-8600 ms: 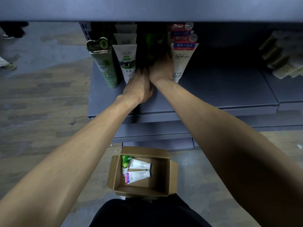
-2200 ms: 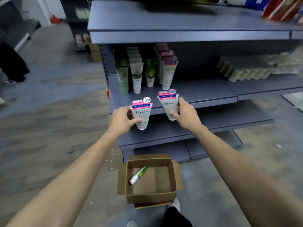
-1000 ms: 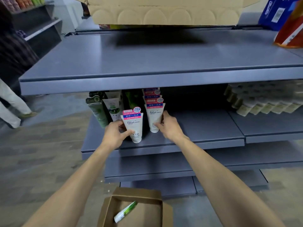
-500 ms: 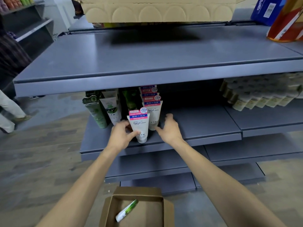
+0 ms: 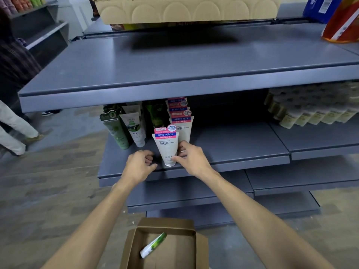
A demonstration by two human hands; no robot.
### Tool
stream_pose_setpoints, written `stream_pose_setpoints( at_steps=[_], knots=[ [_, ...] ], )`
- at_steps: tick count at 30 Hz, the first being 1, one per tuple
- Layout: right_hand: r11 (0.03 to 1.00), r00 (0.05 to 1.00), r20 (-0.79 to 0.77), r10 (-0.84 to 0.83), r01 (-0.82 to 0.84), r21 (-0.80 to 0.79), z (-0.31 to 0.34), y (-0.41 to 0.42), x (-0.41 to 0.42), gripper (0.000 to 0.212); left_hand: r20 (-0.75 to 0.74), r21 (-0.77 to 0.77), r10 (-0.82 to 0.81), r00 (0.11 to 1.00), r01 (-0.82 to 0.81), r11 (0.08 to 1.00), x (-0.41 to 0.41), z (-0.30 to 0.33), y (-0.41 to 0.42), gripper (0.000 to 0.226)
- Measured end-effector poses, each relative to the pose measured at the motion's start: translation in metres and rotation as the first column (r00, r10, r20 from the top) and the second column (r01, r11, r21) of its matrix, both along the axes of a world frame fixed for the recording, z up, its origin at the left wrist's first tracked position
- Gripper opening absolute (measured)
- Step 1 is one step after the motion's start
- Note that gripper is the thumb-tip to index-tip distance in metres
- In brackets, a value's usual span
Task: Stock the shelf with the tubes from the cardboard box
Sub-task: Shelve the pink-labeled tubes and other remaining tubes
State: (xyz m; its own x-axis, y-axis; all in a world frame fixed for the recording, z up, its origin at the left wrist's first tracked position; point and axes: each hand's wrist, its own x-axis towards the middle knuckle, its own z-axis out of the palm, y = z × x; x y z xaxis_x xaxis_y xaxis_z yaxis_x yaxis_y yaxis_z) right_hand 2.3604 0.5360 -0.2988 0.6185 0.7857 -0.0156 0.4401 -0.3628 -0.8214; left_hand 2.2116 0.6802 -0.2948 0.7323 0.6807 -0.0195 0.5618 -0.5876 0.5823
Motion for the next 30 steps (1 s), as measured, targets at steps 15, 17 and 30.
stream_pose_setpoints(
  at_steps=[15, 17, 30],
  knots=[
    [1.000, 1.000, 0.002, 0.002, -0.002, -0.018, 0.007, -0.032, 0.035, 0.029, 0.065, -0.006, -0.018, 0.998, 0.019, 1.000, 0.022, -0.005, -0.016, 0.038],
    [1.000, 1.000, 0.001, 0.004, -0.004, -0.018, 0.009, -0.033, 0.038, 0.028, 0.066, -0.007, -0.022, 0.998, 0.022, 1.000, 0.023, -0.005, -0.017, 0.039],
    [1.000, 1.000, 0.013, -0.003, 0.003, -0.020, 0.010, -0.032, 0.039, 0.027, 0.067, -0.016, -0.048, 0.997, 0.049, 0.999, 0.023, -0.013, -0.021, 0.038]
  ],
)
